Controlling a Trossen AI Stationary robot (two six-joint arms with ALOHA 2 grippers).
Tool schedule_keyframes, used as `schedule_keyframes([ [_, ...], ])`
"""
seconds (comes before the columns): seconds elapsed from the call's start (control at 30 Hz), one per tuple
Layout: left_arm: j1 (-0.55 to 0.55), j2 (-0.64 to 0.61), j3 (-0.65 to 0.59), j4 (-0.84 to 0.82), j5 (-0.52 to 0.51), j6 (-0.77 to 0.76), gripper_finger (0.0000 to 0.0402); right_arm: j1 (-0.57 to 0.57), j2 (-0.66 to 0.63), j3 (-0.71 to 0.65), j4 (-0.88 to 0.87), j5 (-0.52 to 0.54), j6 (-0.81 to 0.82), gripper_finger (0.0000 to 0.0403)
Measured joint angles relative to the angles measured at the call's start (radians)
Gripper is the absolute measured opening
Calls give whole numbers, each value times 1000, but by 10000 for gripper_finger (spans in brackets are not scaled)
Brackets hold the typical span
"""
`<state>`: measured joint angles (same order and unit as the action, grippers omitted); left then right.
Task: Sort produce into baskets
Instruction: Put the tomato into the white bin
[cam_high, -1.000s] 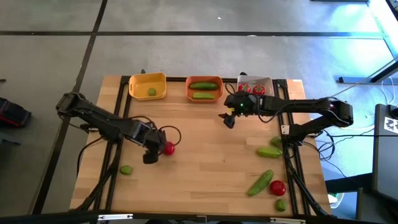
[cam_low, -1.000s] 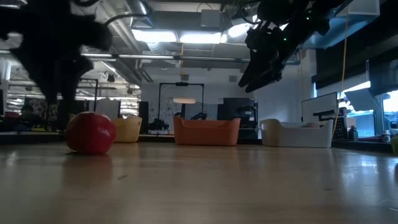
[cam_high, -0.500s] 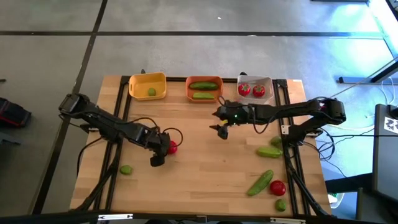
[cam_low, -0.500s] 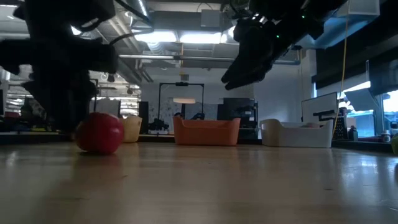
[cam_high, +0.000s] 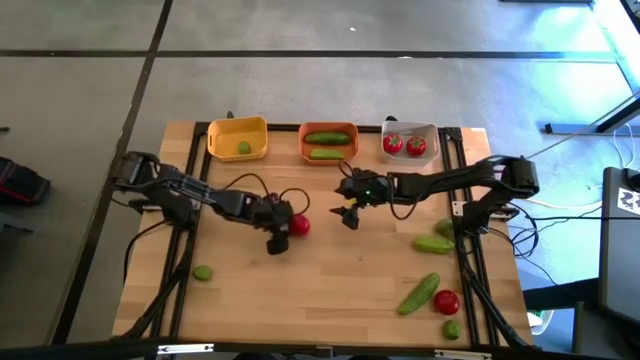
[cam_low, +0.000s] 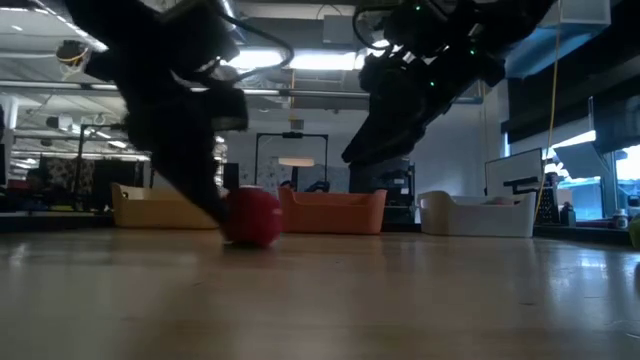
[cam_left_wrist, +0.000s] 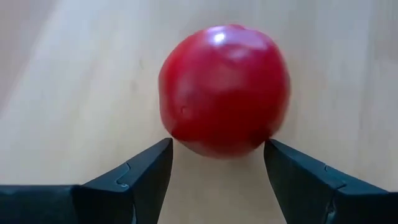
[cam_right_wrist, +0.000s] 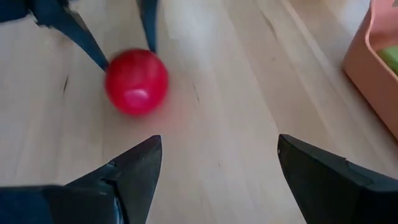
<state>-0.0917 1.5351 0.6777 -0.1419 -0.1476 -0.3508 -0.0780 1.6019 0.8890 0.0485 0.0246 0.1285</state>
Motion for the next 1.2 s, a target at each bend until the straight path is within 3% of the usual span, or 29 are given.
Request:
schedule_keyframes([
  [0.23,68,37,0,134,0,53,249,0,5,0,83,0,31,310],
  [0.6,80,44,0,190,1,67,249,-1,8,0,174,-46,76,310],
  [0.83,80,45,0,217,1,89,249,0,95,0,308,-179,103,310],
  [1.2,80,45,0,244,1,96,249,0,226,-1,374,-149,48,310],
])
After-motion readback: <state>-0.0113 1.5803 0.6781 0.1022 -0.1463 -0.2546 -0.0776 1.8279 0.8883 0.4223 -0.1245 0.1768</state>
